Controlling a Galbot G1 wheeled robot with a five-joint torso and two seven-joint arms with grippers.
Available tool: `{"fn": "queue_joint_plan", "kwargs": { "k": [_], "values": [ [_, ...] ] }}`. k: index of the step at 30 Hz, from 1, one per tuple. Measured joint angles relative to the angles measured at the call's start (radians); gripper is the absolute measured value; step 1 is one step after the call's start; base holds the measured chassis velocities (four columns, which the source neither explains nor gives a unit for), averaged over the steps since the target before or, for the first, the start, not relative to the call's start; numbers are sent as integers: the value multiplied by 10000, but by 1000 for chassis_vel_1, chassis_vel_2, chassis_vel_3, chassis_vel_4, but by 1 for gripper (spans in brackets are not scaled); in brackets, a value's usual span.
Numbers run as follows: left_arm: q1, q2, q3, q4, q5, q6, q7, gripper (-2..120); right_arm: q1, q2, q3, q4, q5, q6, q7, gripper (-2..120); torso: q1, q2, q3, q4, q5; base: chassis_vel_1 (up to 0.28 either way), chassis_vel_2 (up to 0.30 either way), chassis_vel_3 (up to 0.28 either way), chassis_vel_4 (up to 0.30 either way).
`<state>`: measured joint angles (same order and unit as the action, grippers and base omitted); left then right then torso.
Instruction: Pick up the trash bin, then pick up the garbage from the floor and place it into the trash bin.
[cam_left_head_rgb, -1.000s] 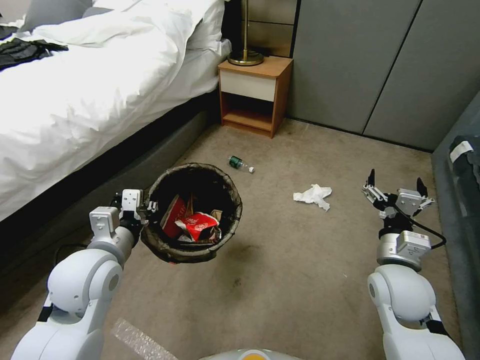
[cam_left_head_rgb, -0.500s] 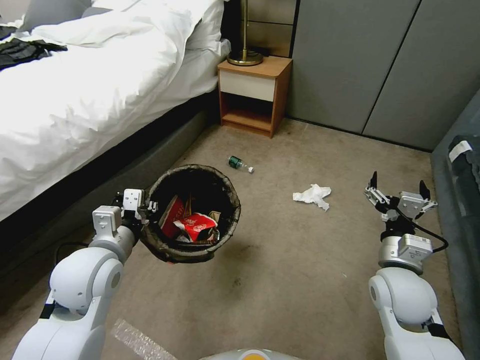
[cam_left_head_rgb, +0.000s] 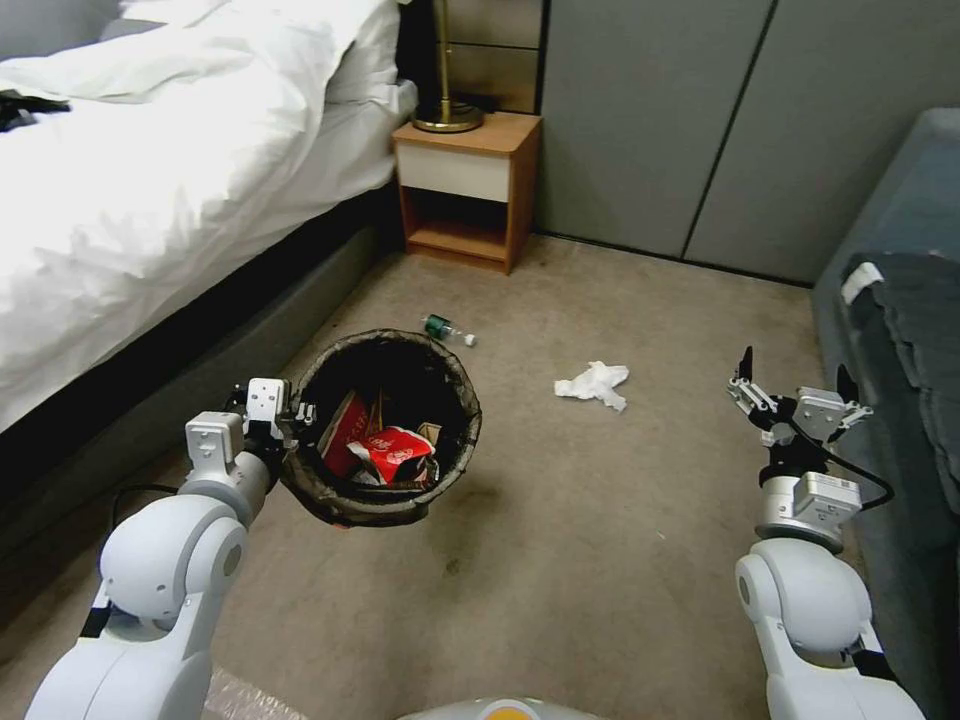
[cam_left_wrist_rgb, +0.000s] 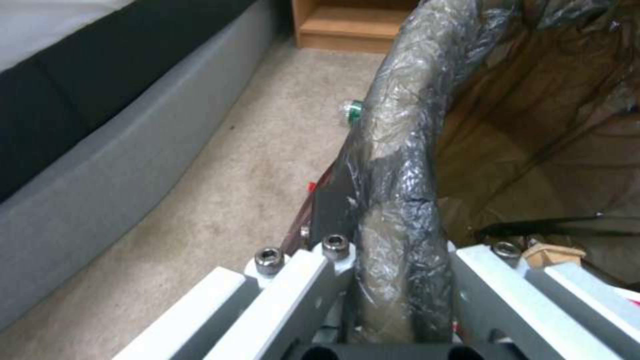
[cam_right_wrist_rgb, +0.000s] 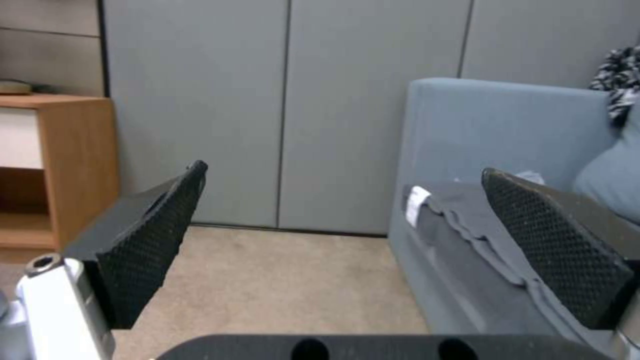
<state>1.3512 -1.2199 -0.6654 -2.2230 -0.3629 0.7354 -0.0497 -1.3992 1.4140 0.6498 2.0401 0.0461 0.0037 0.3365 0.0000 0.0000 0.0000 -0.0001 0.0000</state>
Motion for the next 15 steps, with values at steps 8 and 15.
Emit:
{"fn": "queue_joint_plan", "kwargs": {
  "k": [8, 15],
  "values": [
    [-91, 5, 8, 31, -635, 0, -303, 1, 33, -97, -29, -7, 22, -7, 11, 100, 1, 0, 0, -1, 0, -23, -33, -36, -25],
    [-76, 3, 29, 49, -731, 0, -380, 1, 26, -145, -75, -11, 9, -22, 10, 100, 0, 0, 0, 4, 0, 0, 0, 0, 0]
  ]
}}
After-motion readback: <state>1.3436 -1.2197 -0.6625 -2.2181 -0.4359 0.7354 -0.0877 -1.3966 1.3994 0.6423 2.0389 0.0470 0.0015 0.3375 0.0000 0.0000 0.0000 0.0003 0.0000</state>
